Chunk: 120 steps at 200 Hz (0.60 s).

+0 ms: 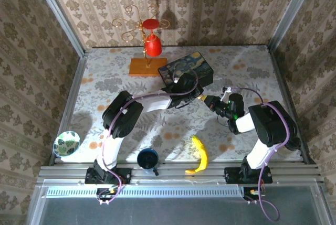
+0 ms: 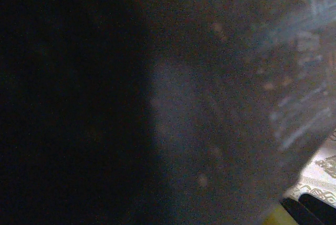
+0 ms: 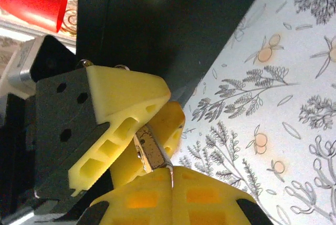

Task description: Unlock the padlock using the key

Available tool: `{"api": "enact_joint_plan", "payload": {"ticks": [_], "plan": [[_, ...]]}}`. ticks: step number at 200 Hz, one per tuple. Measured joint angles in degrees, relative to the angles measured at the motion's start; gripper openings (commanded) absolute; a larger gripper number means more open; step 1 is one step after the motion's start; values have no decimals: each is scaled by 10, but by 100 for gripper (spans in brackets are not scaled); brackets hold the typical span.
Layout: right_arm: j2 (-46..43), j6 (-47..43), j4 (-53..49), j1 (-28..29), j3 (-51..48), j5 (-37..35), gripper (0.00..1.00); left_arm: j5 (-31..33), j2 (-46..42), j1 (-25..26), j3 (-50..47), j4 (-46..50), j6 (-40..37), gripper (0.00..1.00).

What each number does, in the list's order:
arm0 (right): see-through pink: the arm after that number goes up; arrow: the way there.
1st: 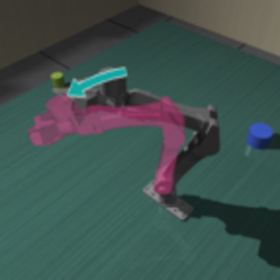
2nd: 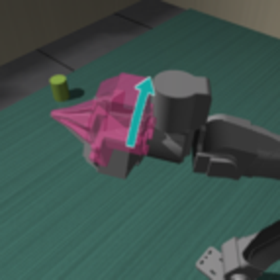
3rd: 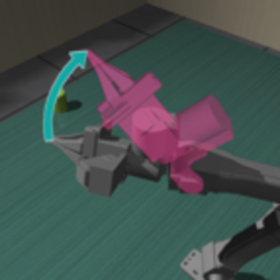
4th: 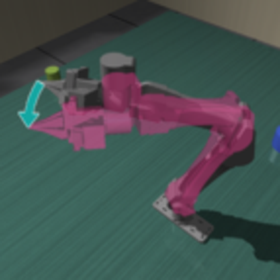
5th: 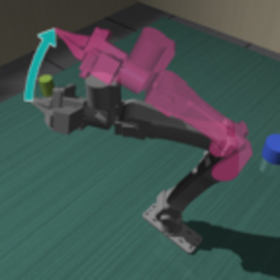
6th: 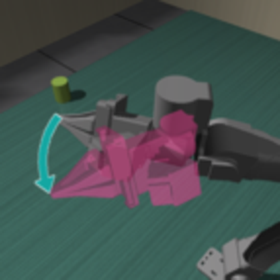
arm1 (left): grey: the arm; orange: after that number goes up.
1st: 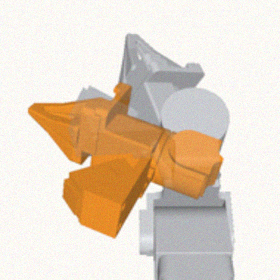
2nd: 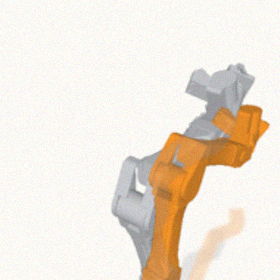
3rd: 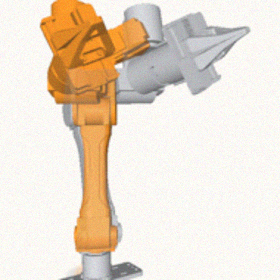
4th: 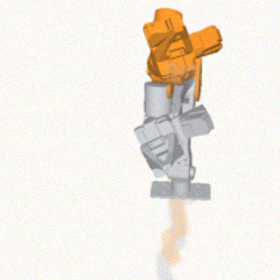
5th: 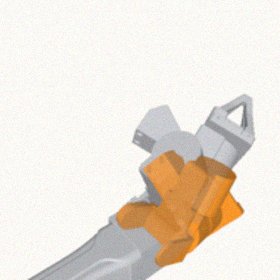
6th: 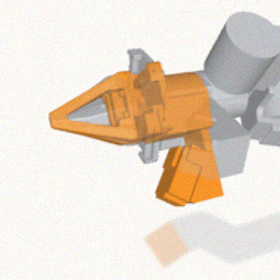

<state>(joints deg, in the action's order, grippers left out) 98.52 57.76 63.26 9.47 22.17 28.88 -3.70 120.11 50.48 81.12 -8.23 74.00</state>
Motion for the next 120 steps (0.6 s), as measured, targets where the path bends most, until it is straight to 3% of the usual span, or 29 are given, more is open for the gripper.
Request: {"api": "enact_joint_plan", "payload": {"ticks": [120], "plan": [[74,263,100,-11,3,11,0,0,-1,-2,-12,-21,10,0]]}}
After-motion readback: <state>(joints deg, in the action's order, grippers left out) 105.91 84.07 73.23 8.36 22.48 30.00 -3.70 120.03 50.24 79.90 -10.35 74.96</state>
